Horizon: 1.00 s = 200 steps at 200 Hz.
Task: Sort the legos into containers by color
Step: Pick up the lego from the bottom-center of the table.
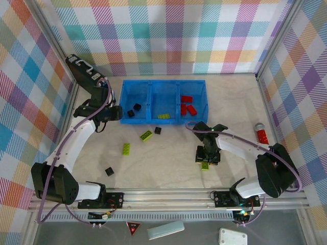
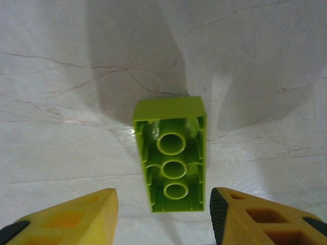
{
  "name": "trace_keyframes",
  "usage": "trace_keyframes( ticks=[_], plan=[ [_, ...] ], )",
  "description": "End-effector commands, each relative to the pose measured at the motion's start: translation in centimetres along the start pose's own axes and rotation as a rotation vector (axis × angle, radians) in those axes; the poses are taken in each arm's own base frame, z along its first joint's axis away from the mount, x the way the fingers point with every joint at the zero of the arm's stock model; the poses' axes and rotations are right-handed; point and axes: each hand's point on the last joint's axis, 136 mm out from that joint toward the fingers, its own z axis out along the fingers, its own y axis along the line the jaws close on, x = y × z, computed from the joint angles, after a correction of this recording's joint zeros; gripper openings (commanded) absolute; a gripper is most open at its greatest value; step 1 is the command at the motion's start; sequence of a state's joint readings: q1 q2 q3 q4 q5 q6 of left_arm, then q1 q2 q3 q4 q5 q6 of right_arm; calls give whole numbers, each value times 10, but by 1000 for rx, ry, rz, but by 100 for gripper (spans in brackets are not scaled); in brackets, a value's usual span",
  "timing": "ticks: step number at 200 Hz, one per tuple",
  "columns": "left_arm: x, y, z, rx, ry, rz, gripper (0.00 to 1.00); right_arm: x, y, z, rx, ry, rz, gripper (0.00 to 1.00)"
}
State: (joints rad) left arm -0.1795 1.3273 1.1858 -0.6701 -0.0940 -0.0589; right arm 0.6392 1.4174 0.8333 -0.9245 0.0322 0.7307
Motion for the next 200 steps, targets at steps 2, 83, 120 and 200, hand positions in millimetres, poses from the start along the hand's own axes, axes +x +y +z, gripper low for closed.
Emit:
trace_keyframes(
  ticks=[2,83,120,200],
  plan=[
    [-7,3,-1,5,-24,-12,55,1,-6,9,42,2,18,52],
    [-6,0,1,21,-13,-17,56,-4,-5,14,55,-5,-5,47],
    [-6,0,1,21,-15,-20,56,-4,-9,16,82,3,-10,46],
    [-6,-1,0,27,-16,-14,56,-3,-3,18,65,8,-15,42]
  ],
)
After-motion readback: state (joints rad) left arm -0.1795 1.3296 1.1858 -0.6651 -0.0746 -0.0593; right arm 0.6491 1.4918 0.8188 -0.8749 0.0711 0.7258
